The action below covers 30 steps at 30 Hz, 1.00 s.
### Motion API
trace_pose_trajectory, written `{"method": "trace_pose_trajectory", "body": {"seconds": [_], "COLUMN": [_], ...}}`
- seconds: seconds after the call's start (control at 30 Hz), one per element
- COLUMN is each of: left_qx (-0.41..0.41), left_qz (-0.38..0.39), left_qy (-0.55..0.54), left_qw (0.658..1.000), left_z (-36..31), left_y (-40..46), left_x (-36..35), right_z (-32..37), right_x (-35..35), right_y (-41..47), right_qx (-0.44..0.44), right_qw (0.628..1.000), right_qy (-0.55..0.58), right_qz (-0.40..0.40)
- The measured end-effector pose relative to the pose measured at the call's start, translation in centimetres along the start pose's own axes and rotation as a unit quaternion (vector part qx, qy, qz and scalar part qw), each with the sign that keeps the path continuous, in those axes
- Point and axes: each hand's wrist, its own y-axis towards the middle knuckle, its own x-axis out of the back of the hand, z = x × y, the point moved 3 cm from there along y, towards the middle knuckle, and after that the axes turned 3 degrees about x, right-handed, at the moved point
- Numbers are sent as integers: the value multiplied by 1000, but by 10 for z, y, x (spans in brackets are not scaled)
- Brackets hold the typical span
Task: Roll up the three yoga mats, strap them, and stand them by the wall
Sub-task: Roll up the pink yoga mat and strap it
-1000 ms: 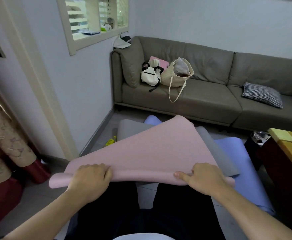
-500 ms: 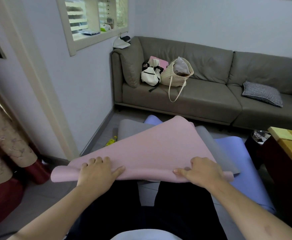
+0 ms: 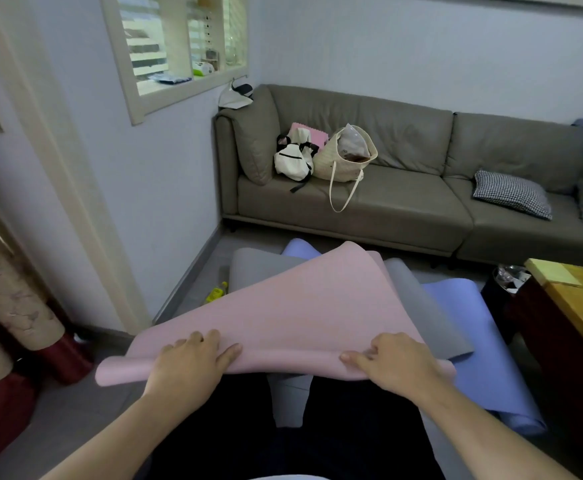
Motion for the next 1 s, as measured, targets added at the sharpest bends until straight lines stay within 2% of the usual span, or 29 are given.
{"method": "trace_pose_trajectory", "body": {"seconds": [0.1, 0.23, 0.3, 0.43, 0.67, 0.73, 0.9, 1.0], "left_qx": [36, 141, 164, 175, 189, 198, 185, 131], "left_qz": [25, 0, -25, -79, -86, -83, -115, -185], "left_qy": [-34, -142, -179, -228, -265, -294, -316, -278], "left_qw": [998, 980, 970, 954, 942, 931, 924, 933], "left_z": [3, 9, 7, 7, 6, 9, 12, 4], "left_y": [0, 8, 7, 8, 15, 16, 16, 16], "left_x": [2, -1, -1, 3, 6, 2, 3, 0], "right_z": [-3, -3, -2, 4, 9, 6, 6, 5], "right_x": [-2, -3, -1, 1, -19, -18, -16, -17], "right_y": [6, 7, 4, 7, 5, 2, 0, 6], "right_qx": [-14, -19, -18, 9, 154, 174, 178, 150], "right_qw": [999, 999, 999, 998, 979, 976, 978, 981], "right_qy": [23, 32, 30, 33, 83, 90, 90, 103], "right_qz": [18, 7, -5, -58, -108, -98, -64, -65]}}
